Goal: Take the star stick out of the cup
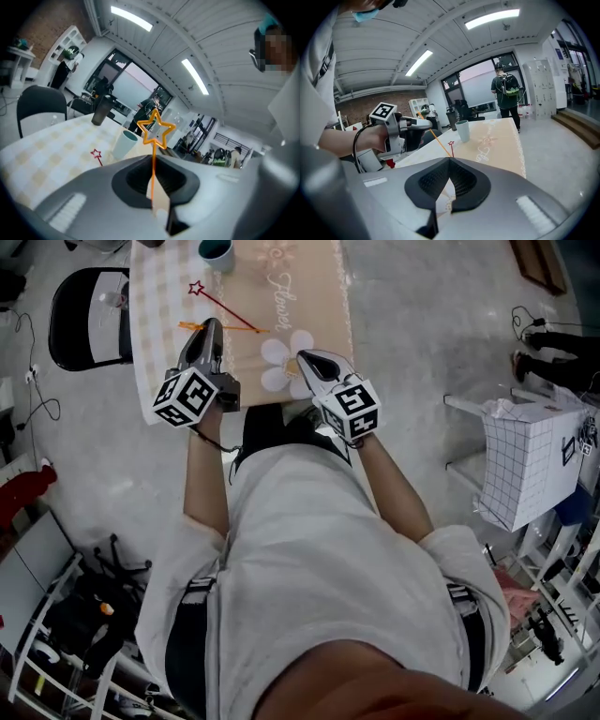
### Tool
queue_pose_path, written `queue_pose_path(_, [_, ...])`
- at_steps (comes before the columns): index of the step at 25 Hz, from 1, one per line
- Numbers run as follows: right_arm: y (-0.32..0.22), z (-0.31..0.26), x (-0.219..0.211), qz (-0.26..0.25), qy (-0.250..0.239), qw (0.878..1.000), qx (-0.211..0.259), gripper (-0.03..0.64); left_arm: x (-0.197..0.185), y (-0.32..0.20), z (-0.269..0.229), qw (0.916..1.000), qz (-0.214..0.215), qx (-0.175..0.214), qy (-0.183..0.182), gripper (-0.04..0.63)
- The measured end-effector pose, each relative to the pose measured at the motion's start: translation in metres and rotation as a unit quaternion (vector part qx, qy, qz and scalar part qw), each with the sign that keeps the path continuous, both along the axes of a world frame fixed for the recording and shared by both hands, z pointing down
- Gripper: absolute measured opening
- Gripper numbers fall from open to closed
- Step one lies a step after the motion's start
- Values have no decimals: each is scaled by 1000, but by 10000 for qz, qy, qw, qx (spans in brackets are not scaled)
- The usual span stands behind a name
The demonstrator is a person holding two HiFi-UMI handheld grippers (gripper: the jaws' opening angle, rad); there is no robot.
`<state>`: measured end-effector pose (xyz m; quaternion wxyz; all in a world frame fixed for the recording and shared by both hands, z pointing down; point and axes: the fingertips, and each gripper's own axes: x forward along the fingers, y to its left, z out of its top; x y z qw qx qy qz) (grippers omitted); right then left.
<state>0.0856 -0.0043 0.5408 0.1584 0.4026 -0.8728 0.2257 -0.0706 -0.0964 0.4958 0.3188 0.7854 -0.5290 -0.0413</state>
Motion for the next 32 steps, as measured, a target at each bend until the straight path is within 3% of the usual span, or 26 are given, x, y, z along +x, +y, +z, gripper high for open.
queue_pose_path(4, [0,4,5,139,40,9998,-107,0,12,-8,31,9990,253,-379,16,14])
queue_pose_path(9, [-16,10,4,360,125,9990,-234,0,7,-29,57,9969,278,-722,170,14])
queue_pose_path(16, [-61,18,-34,376,231,9984,-344,0,-16,-68,93,9910,433,-1251,177,31])
queue_pose_path(23, [-95,28,-62,424,353,9972,-507,0,-22,-98,122,9839,603,-1628,435,41])
queue_pose_path(29, [-115,35,-73,523,420,9957,-643,0,-44,-120,144,9811,109,-1917,222,54])
queue_pose_path(32, [-123,38,-79,523,456,9953,-681,0,-54,-127,153,9794,10,-2017,-57,61])
